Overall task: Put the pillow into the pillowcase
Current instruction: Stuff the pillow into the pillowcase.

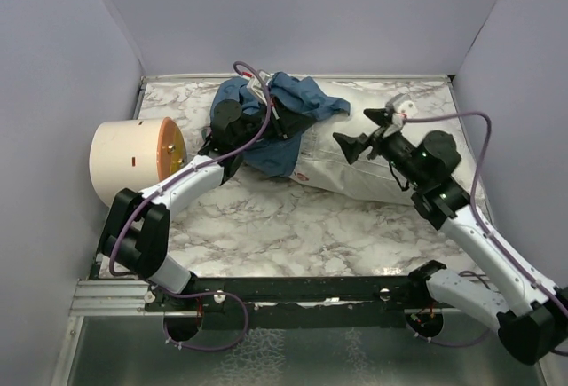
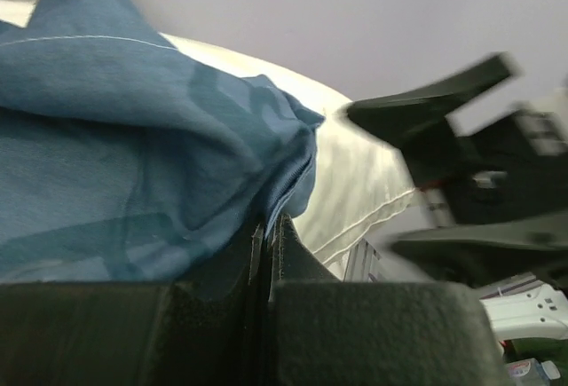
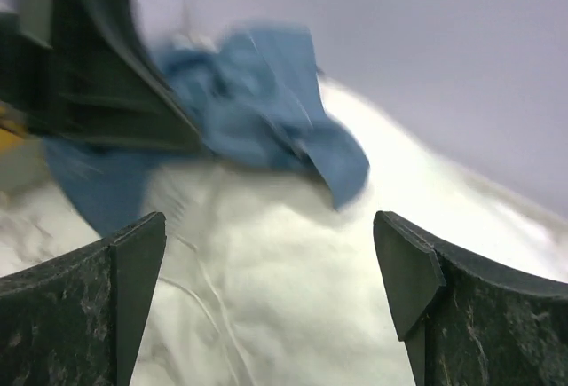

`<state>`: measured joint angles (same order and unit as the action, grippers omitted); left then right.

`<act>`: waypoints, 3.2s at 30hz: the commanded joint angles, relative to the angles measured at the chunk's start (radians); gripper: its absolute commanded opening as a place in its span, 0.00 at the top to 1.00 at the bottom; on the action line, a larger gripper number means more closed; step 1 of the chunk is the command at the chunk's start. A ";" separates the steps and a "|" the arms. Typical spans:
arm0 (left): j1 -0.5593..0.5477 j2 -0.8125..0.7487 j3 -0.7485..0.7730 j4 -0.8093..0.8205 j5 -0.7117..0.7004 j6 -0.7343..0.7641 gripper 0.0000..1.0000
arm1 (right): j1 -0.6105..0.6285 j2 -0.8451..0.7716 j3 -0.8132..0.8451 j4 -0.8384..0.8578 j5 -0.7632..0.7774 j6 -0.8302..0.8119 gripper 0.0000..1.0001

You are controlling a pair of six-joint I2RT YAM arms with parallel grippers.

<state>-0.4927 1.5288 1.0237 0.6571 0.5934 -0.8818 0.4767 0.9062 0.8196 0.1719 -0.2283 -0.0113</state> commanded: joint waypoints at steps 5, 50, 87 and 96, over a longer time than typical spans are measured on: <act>-0.010 -0.069 0.013 0.081 0.045 -0.008 1.00 | -0.001 0.298 0.066 -0.333 0.219 -0.050 0.19; 0.102 -0.327 0.315 -1.076 -0.336 0.550 0.18 | -0.001 0.118 -0.047 0.116 -0.158 0.250 0.05; 0.295 -0.240 0.309 -1.093 -0.560 0.299 0.02 | -0.054 0.373 -0.039 0.139 -0.268 0.249 0.09; 0.311 -0.359 0.160 -0.924 -0.388 0.377 0.01 | -0.056 0.388 0.099 0.072 -0.298 0.198 0.07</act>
<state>-0.2001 1.2396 1.2613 -0.3870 0.0868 -0.5606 0.4244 1.2587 0.8459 0.3027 -0.4885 0.2157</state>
